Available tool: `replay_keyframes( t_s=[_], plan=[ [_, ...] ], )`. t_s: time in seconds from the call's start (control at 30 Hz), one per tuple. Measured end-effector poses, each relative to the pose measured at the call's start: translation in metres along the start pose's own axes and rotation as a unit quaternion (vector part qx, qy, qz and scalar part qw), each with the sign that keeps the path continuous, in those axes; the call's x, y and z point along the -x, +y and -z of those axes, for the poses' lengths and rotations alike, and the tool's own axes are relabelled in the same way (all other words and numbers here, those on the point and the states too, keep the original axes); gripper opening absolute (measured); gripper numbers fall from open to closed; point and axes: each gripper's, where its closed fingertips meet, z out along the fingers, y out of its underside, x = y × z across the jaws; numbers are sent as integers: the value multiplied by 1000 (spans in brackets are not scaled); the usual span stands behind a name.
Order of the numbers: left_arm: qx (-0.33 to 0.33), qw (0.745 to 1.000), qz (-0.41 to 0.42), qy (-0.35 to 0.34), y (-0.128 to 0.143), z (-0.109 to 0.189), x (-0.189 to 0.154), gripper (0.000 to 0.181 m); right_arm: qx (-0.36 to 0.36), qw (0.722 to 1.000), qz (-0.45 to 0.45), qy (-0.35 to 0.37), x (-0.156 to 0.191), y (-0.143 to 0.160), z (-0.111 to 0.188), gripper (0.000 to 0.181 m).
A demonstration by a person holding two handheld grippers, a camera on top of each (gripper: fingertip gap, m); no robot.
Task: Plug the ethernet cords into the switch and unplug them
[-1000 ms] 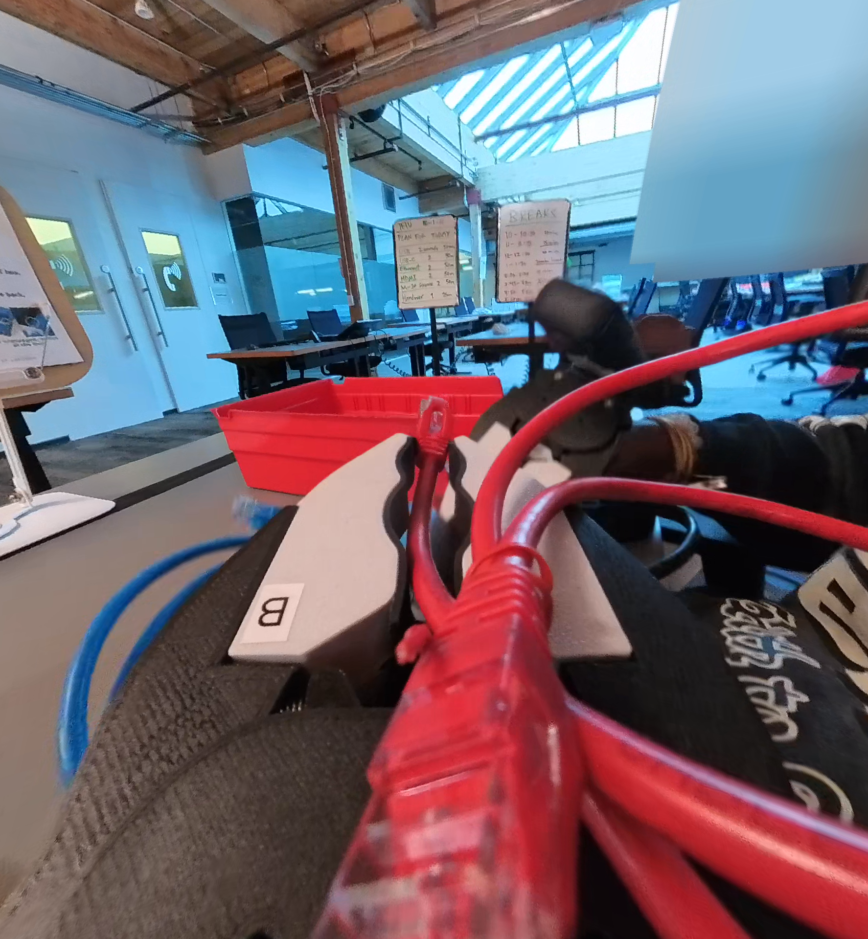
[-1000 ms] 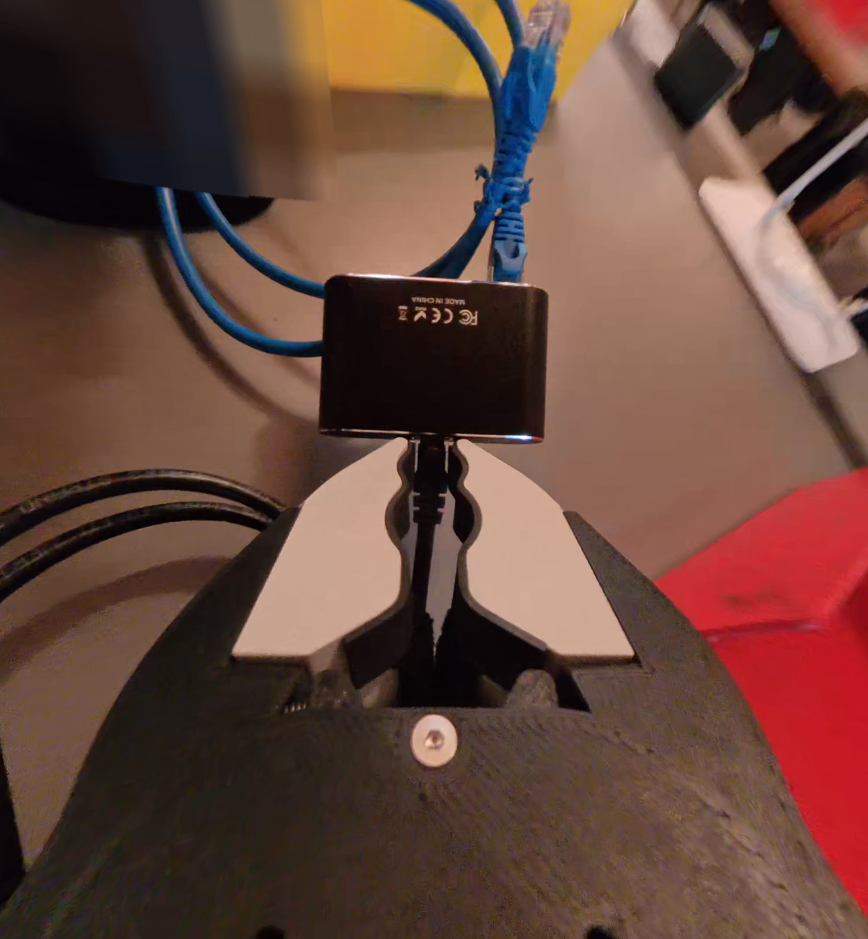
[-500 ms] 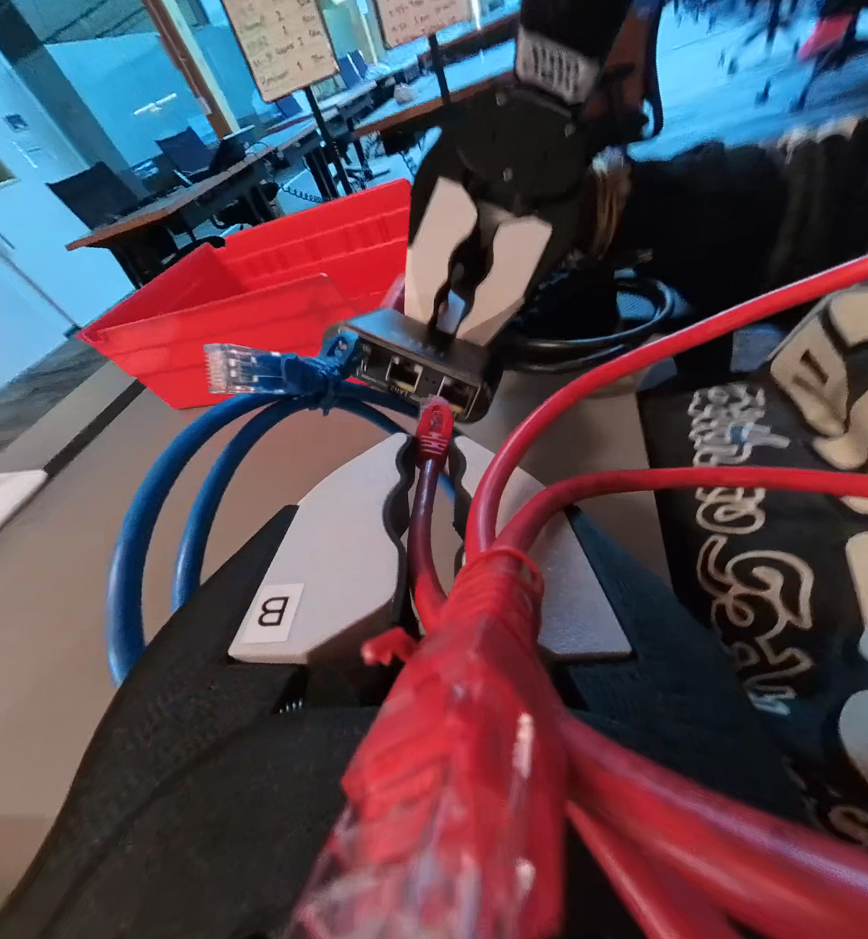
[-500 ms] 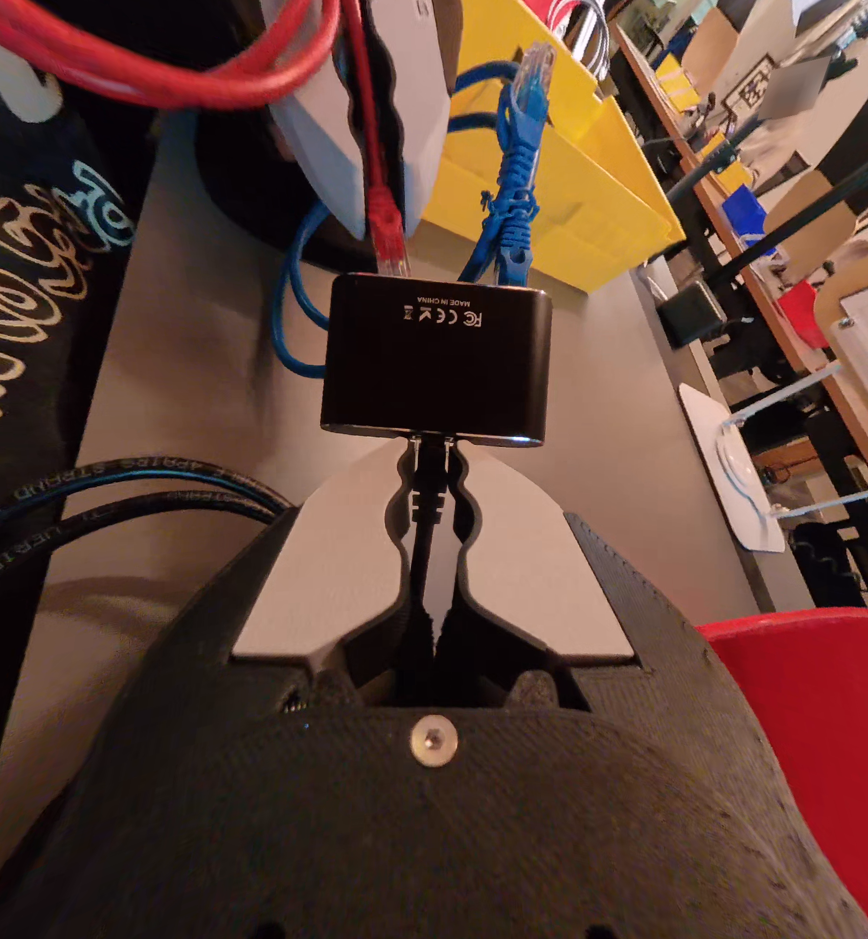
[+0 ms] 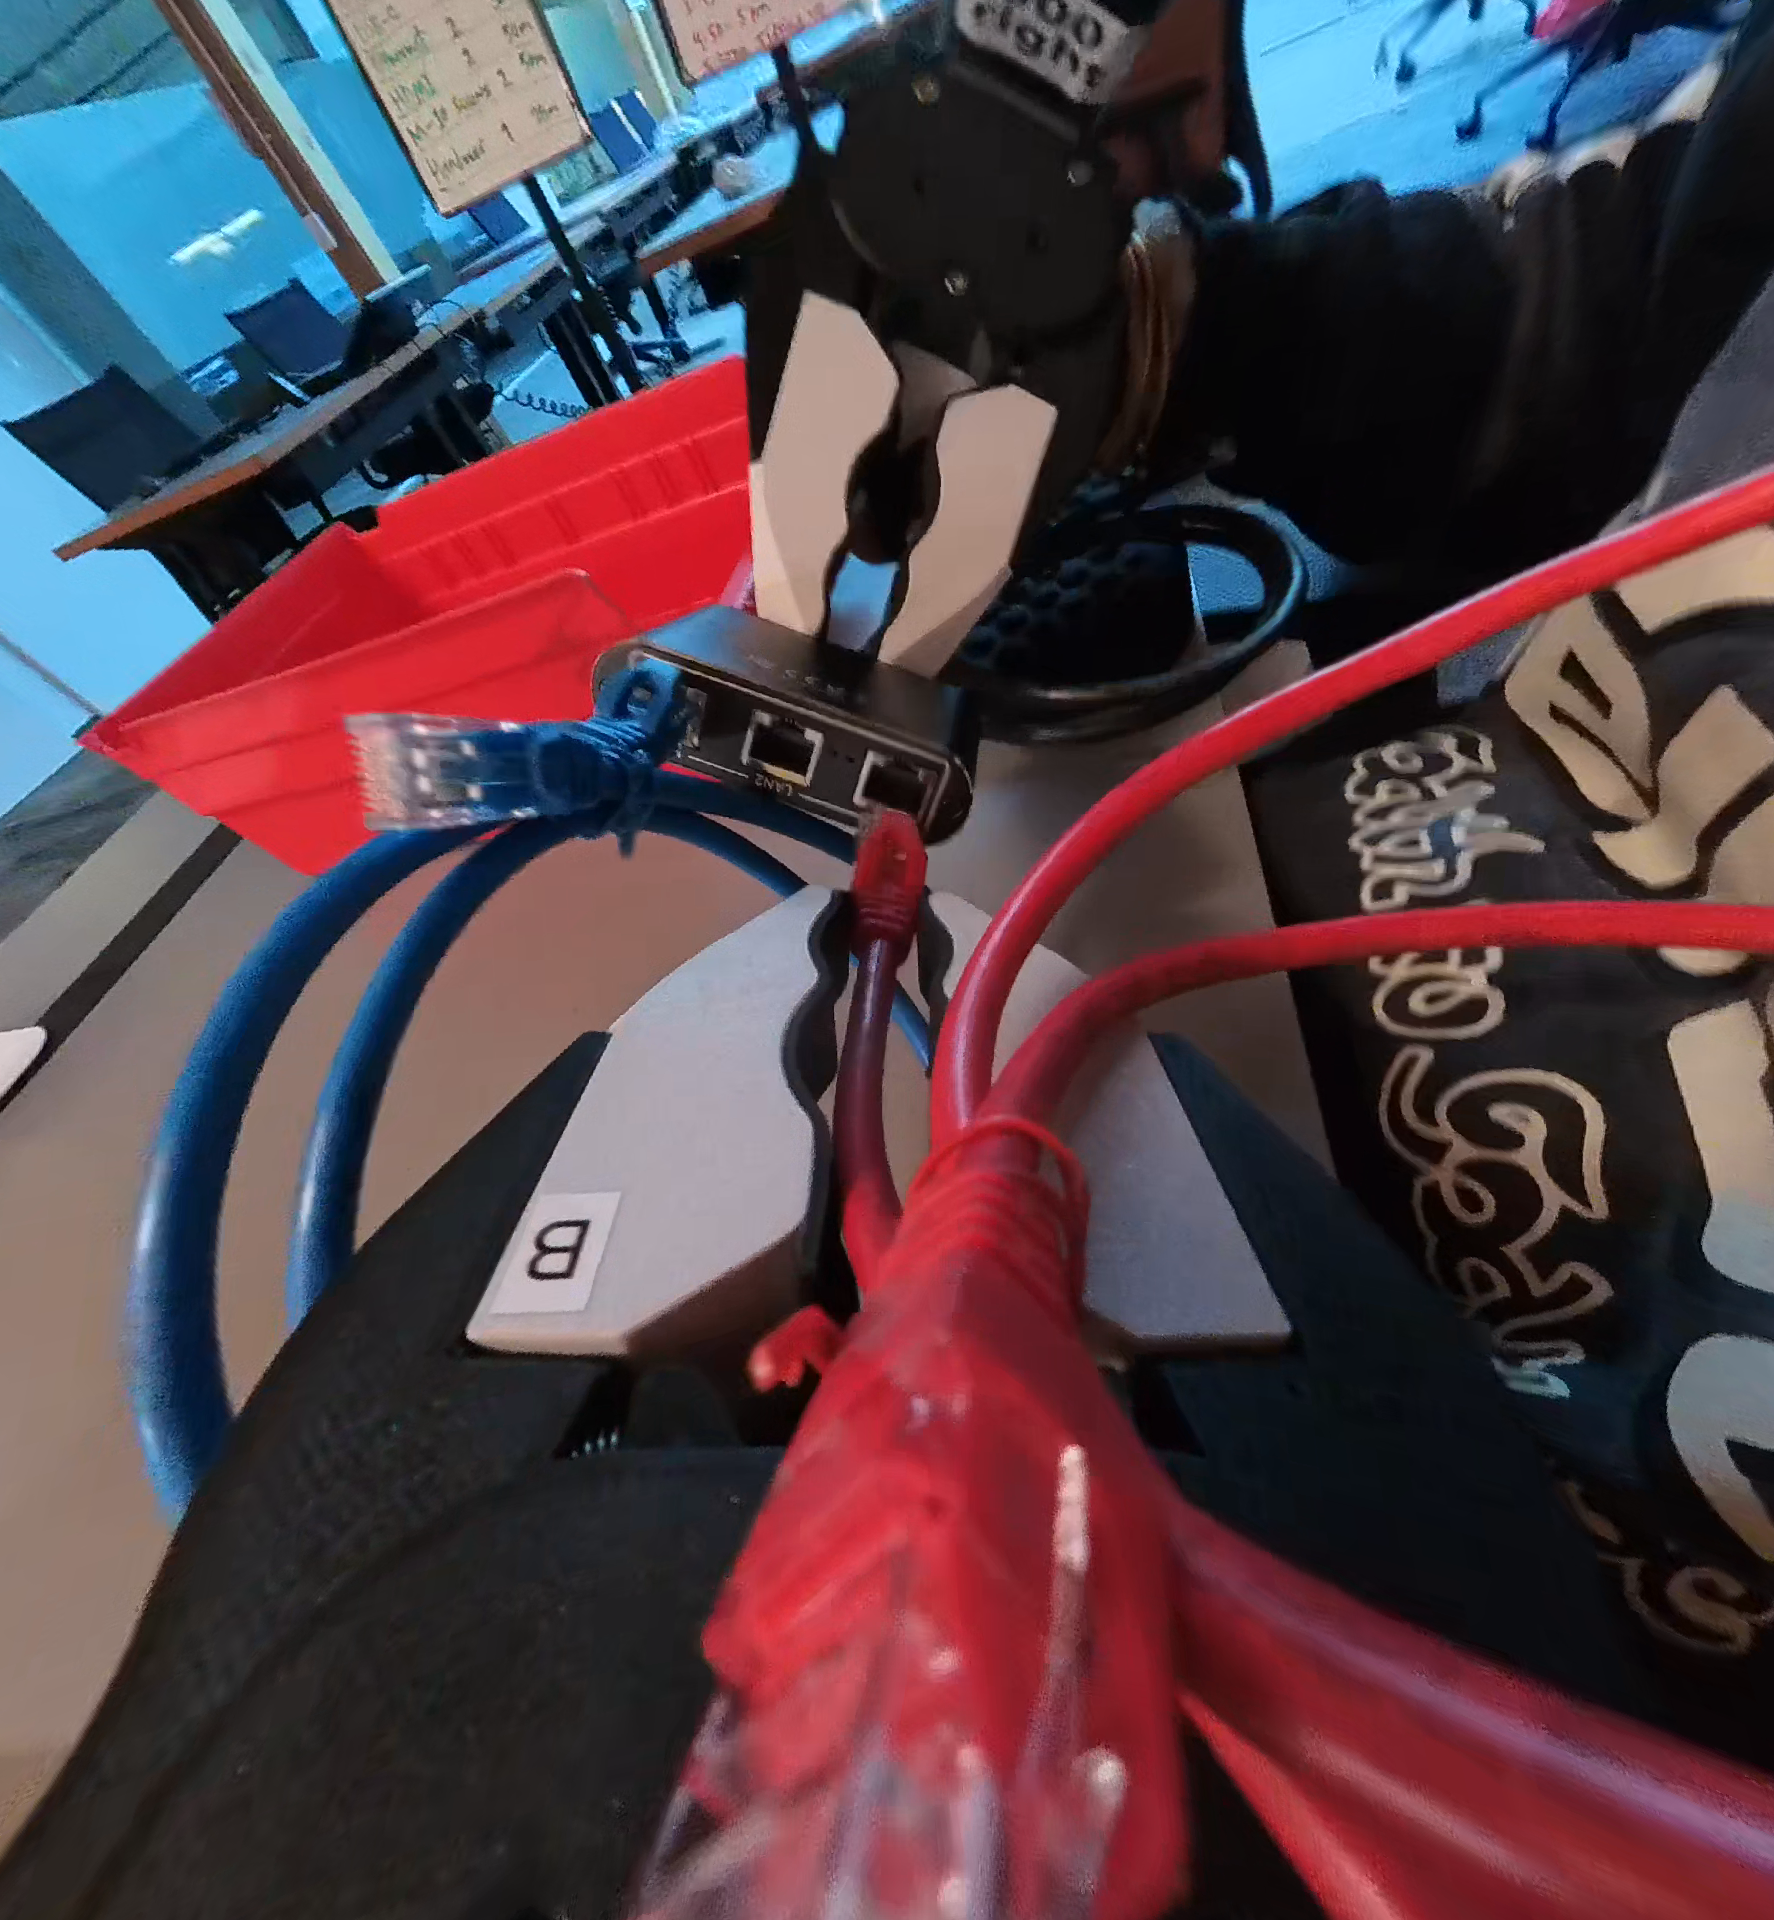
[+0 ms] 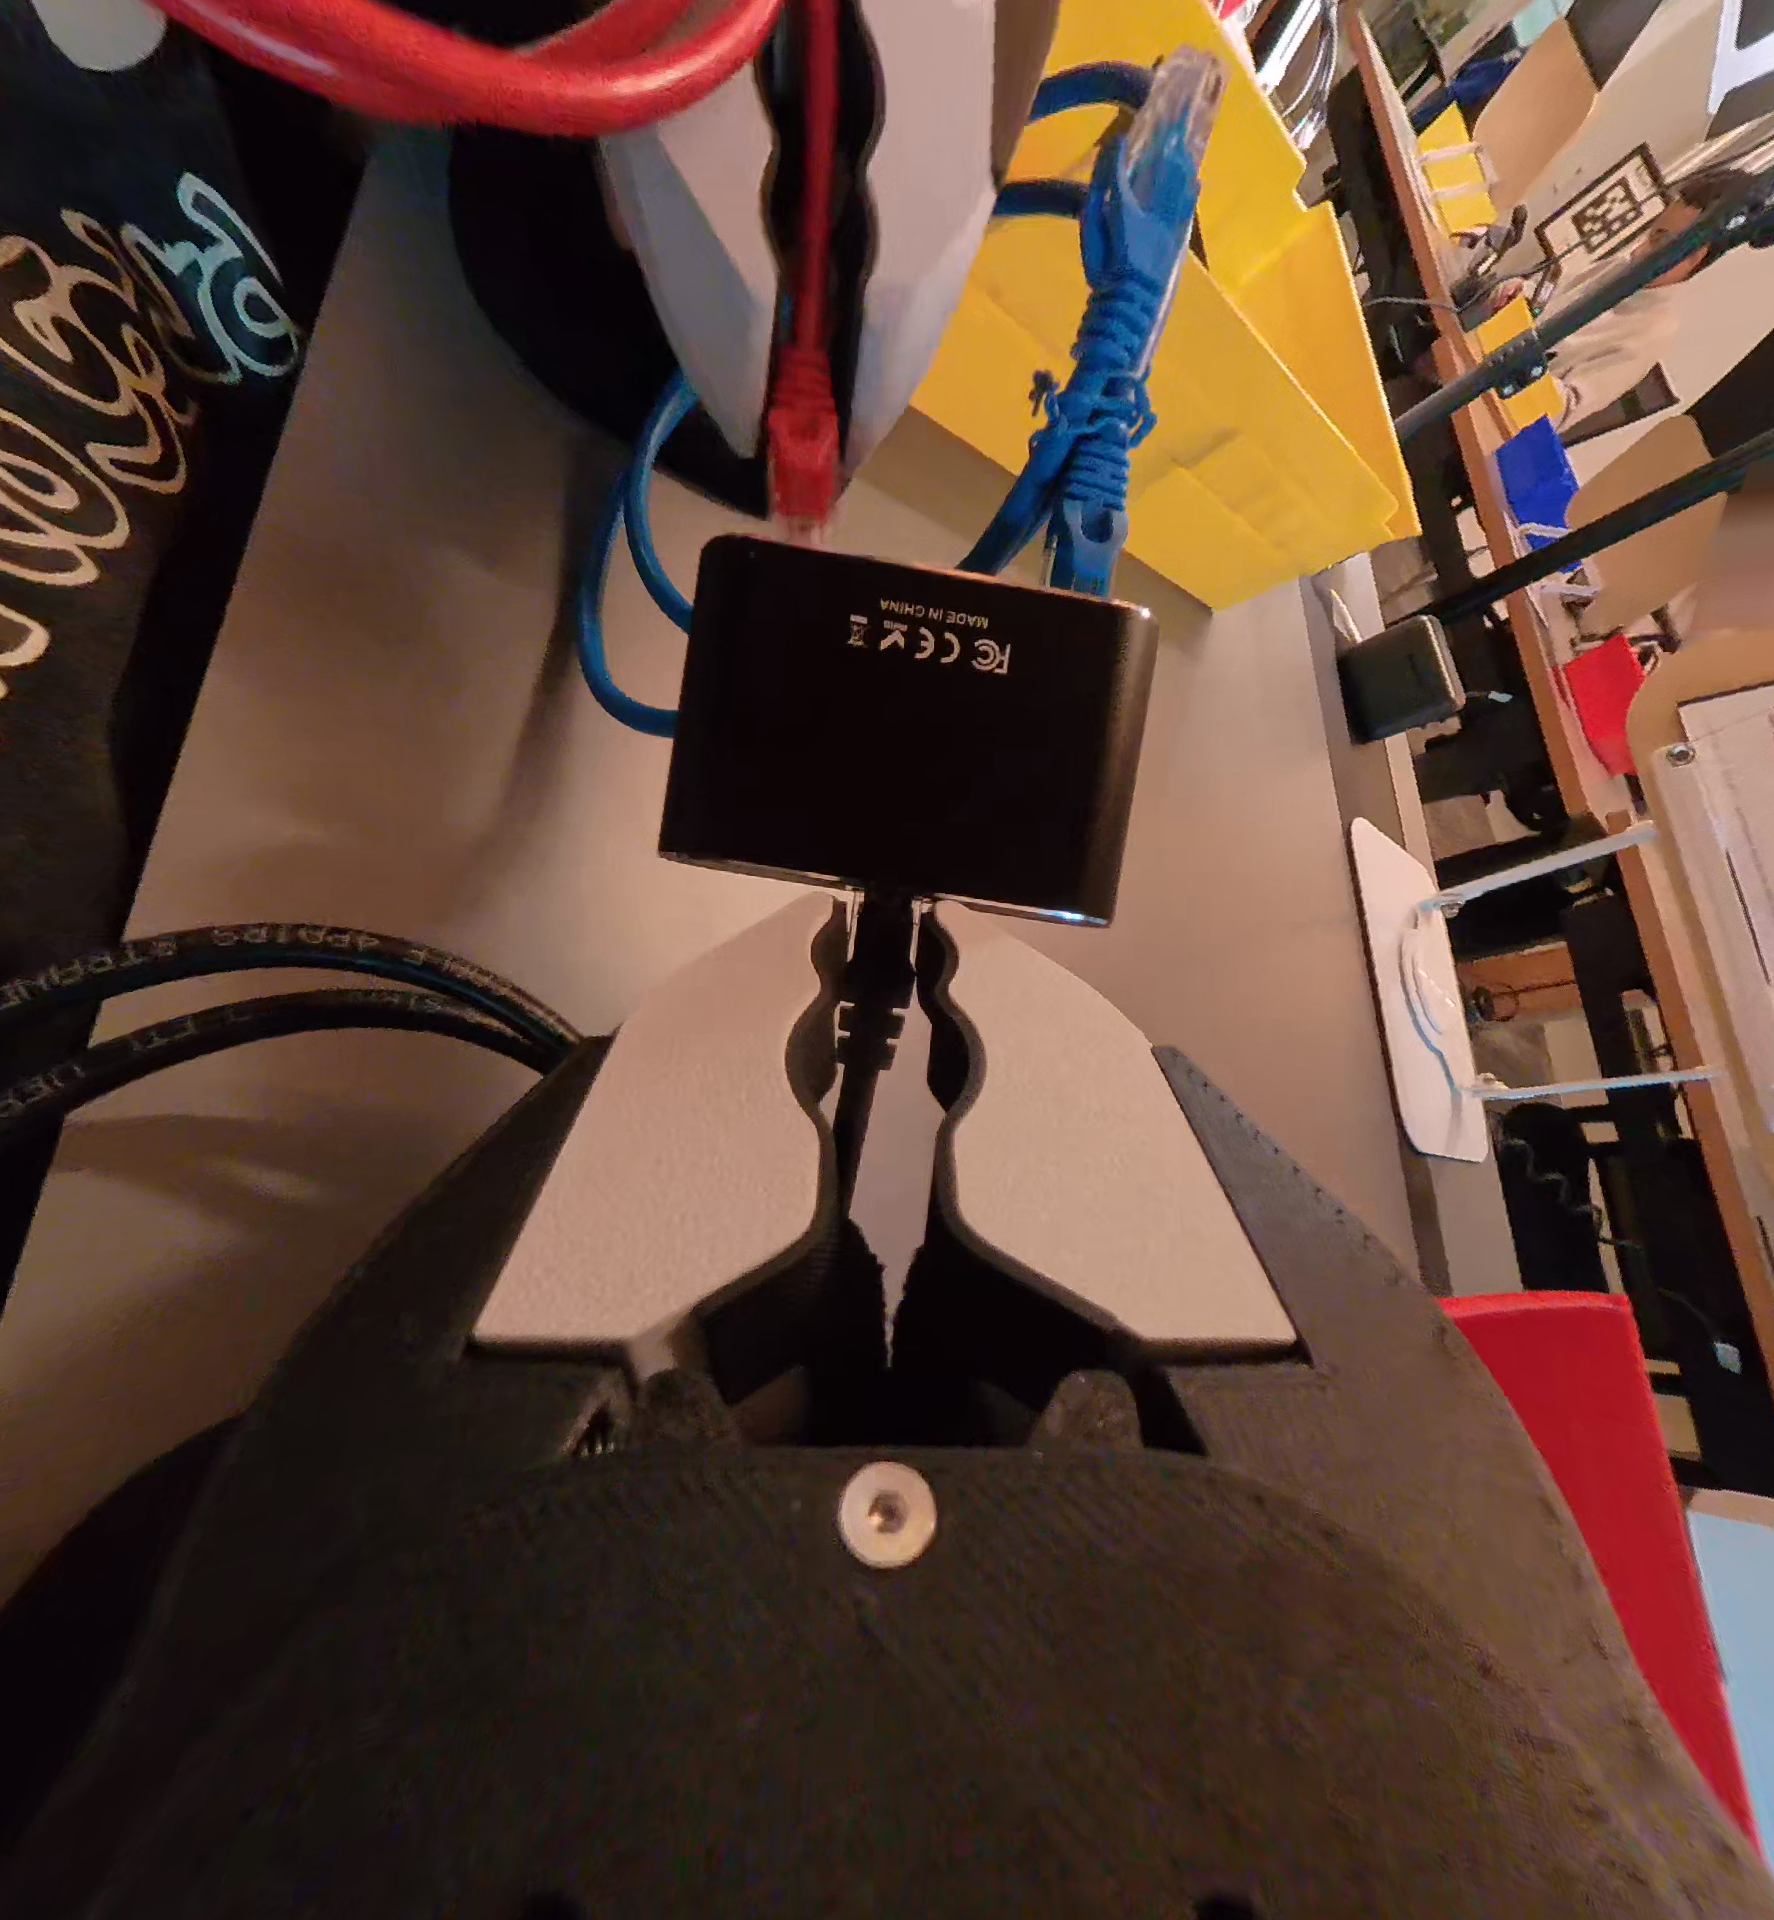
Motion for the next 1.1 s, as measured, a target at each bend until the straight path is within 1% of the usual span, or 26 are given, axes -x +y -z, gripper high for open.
replay_keyframes(
  t_s=[0.07, 0.1, 0.3, 0.5, 0.63, 0.7, 0.77, 0.9, 1.0, 1.1],
  plan=[
    [-18, 1000, 24, -3, -8, 1, 2, 12, 6, 1000, 12, 2, -2, -2, 0, 12],
    [-11, 1000, 22, -1, -8, 1, 0, 12, 8, 1000, 18, 3, -3, -3, 1, 12],
    [12, 1000, -19, -4, -5, 0, -3, 12, 28, 998, 47, -7, -3, -4, 1, 12],
    [64, 994, -80, -32, -5, -1, -1, 12, 59, 995, 77, -10, -8, -3, 3, 12],
    [27, 997, -74, -13, -12, 5, -4, 12, 42, 995, 83, -18, -8, -12, 7, 12],
    [23, 996, -82, -12, -12, 4, -4, 12, 40, 995, 87, -23, -7, -14, 6, 12],
    [24, 995, -95, -6, -13, 2, -8, 12, 33, 995, 87, -27, -6, -16, 6, 12],
    [34, 995, -89, -9, -12, -1, -6, 12, 28, 997, 73, -24, -8, -16, 7, 12],
    [18, 996, -82, 7, -13, -2, -11, 12, 13, 999, 44, -29, -6, -18, 6, 11],
    [33, 997, -64, -3, -10, -4, -8, 12, 21, 999, 21, -22, -6, -14, 5, 11]
  ],
)
